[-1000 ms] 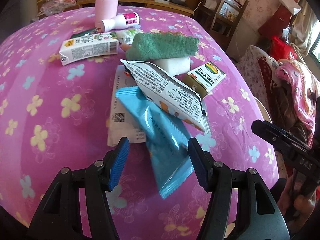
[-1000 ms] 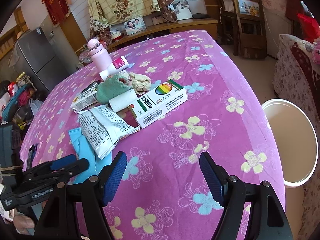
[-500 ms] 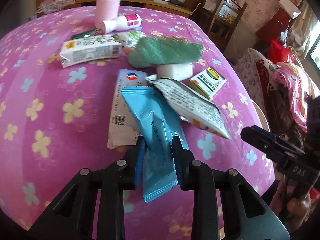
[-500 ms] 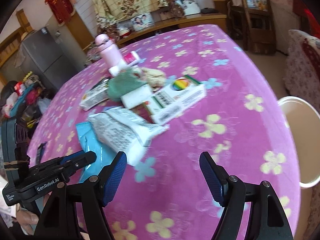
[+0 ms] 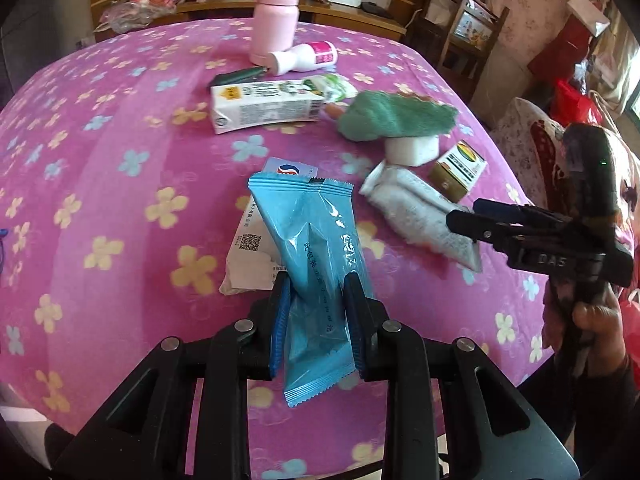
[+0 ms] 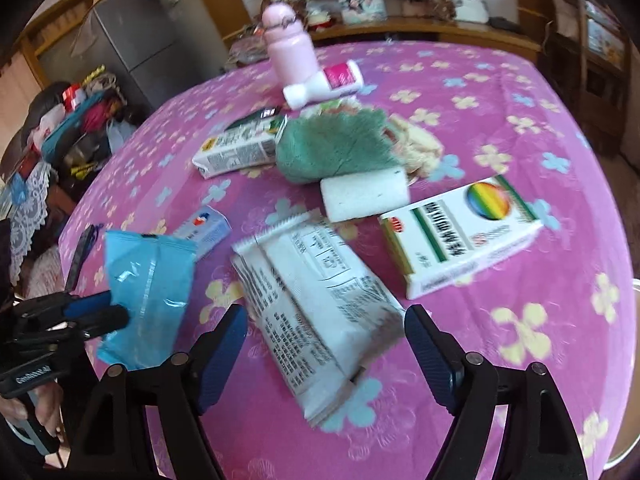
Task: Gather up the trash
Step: 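Lift the blue wrapper with the left tool while the right tool grasps the white snack packet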
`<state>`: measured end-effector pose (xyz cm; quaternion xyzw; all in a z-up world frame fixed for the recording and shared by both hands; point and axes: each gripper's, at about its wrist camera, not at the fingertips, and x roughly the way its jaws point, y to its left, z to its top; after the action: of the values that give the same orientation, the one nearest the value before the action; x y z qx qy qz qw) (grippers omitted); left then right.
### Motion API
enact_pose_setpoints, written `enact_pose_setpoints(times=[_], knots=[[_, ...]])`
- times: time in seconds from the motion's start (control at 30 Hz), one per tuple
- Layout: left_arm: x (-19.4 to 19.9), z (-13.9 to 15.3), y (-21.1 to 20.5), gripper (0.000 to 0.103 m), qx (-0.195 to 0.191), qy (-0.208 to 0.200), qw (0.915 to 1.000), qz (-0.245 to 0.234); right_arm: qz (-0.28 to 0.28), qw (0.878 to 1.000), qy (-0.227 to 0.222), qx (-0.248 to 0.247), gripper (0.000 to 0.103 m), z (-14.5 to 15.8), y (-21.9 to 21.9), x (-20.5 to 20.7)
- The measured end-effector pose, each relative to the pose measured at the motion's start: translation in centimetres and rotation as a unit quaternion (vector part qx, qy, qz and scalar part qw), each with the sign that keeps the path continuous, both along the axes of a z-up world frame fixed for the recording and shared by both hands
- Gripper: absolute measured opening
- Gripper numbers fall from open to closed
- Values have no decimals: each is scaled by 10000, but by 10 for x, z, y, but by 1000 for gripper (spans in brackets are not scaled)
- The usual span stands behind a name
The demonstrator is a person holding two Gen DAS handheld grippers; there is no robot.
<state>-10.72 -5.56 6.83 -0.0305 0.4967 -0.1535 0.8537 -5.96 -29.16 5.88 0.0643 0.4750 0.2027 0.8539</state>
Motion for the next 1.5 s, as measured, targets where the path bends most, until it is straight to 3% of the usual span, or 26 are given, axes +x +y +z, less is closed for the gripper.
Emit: enact_pose_setpoints(times=[0.3,0.47,0.73,0.8,0.87,1.0,1.07,1.17,1.23,1.5], knots=[[1,-5,-7,25,-150,257,9986,-442,248,9995,-133,-164,81,7,15,2],[1,-14,-14,28,-177,367,9981,-456,595,9976,-214,-281,91,7,24,6],[-3,-17,-17,34,-329,594,9948,-766,1159,9891,-67,-904,91,-13,41,0],[-5,-19,-19,40,-214,596,9949,-786,1204,9861,-18,-1146,91,-21,45,-4],[-7,-22,-20,42,-178,621,9950,-764,1121,9847,-199,-1319,83,-24,46,-12],[-8,-31,-26,42,-183,751,9944,-725,828,9908,-303,-1023,75,-21,34,-25],[-11,-32,-30,42,-98,618,9957,-683,599,9940,-334,-856,73,-18,23,-33],[-14,-33,-36,36,-24,530,9960,-718,278,9971,-390,-588,72,-9,5,-45],[-18,-31,-41,25,-30,468,9960,-759,61,9978,-435,-497,72,-3,-6,-53],[-34,0,-65,24,-68,28,9957,-921,-586,9957,-704,-143,72,26,-46,-89]])
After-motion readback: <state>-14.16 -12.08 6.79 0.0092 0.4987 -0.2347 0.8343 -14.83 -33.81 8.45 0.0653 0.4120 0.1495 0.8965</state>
